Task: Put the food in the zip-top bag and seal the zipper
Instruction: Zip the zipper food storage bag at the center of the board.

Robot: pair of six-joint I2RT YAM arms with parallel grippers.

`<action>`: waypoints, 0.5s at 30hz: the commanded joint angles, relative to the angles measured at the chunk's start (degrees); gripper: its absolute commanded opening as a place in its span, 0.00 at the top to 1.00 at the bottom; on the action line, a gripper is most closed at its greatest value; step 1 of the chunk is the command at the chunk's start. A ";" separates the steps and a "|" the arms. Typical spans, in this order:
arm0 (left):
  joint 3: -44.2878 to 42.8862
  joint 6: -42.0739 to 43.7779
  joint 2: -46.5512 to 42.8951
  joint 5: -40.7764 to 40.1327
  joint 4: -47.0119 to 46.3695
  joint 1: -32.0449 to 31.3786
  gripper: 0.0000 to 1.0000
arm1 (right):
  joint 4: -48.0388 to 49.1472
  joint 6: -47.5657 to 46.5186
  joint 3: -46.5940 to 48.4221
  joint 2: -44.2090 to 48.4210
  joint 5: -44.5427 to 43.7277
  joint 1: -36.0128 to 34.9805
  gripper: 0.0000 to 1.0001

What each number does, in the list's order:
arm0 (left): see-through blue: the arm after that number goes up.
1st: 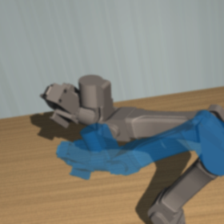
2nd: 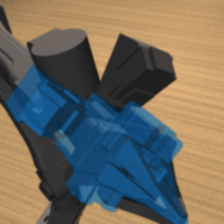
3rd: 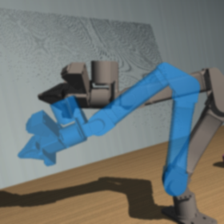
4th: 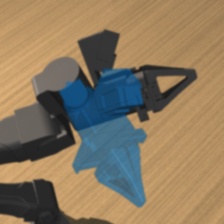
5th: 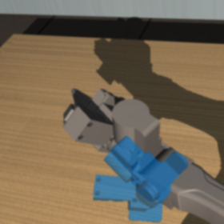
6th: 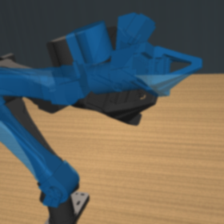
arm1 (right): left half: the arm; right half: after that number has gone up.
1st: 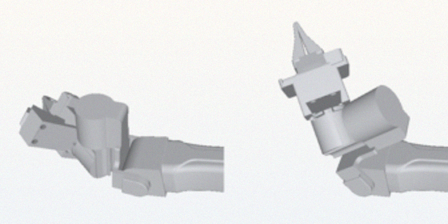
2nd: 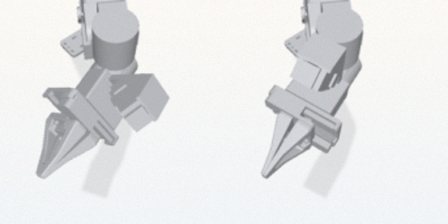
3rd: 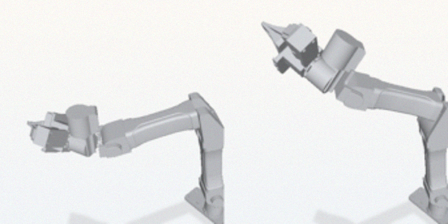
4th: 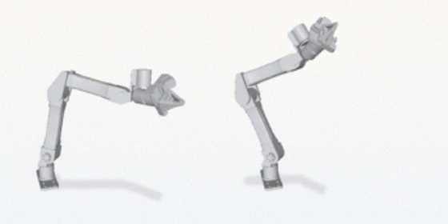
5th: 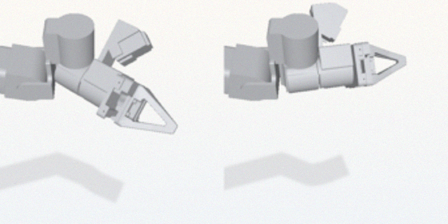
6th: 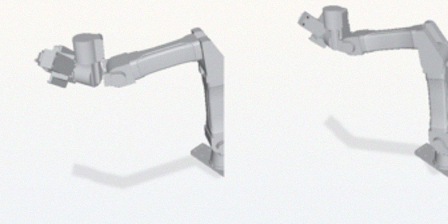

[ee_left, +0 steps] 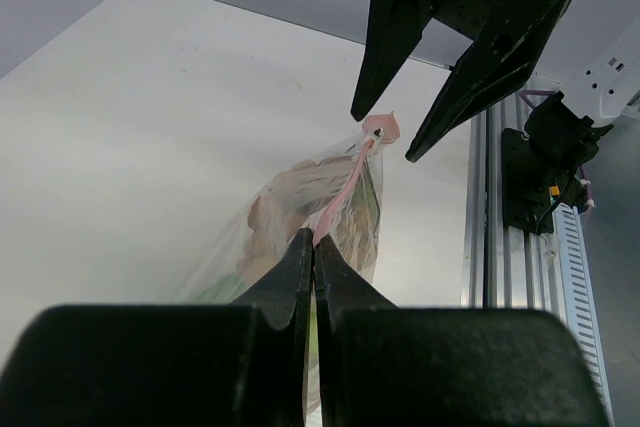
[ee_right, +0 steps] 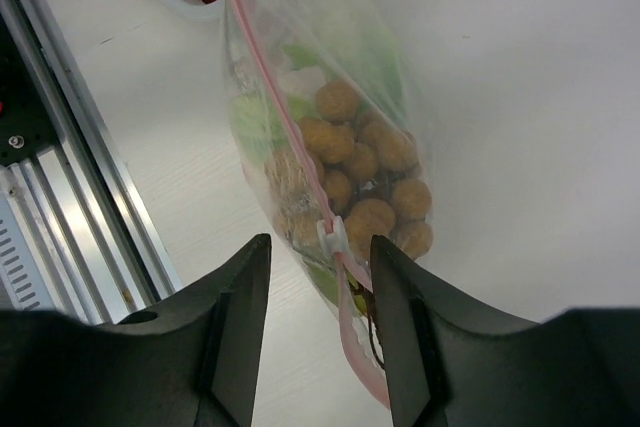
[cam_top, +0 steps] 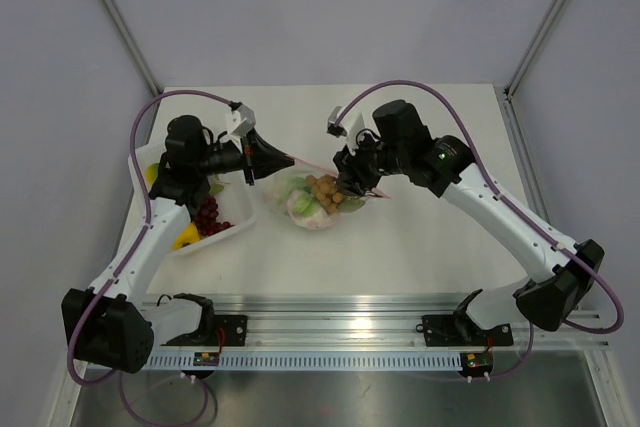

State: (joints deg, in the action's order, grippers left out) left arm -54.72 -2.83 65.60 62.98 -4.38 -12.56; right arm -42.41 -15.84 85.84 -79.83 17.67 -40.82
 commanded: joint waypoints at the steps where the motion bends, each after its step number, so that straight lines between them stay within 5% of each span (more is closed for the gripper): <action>1: -2.58 1.25 0.14 1.27 -1.86 0.25 1.00 | -0.39 -1.48 1.61 -1.55 4.30 0.39 0.49; 5: -2.94 1.86 0.14 1.18 -1.16 0.25 1.00 | -0.65 -1.74 1.96 -2.43 3.86 0.39 0.56; 12: -2.85 1.86 0.31 0.83 -1.15 0.25 1.00 | 0.40 -0.87 0.65 -1.65 2.11 0.39 1.00; 15: -2.76 0.90 0.49 0.65 -1.94 0.25 1.00 | 0.93 -0.08 -0.67 -0.33 1.32 0.39 1.00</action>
State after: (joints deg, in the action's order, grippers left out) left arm -54.98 -1.80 65.76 62.96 -3.14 -12.56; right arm -43.09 -16.56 85.76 -82.54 19.97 -40.75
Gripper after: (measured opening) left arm 0.004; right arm 0.035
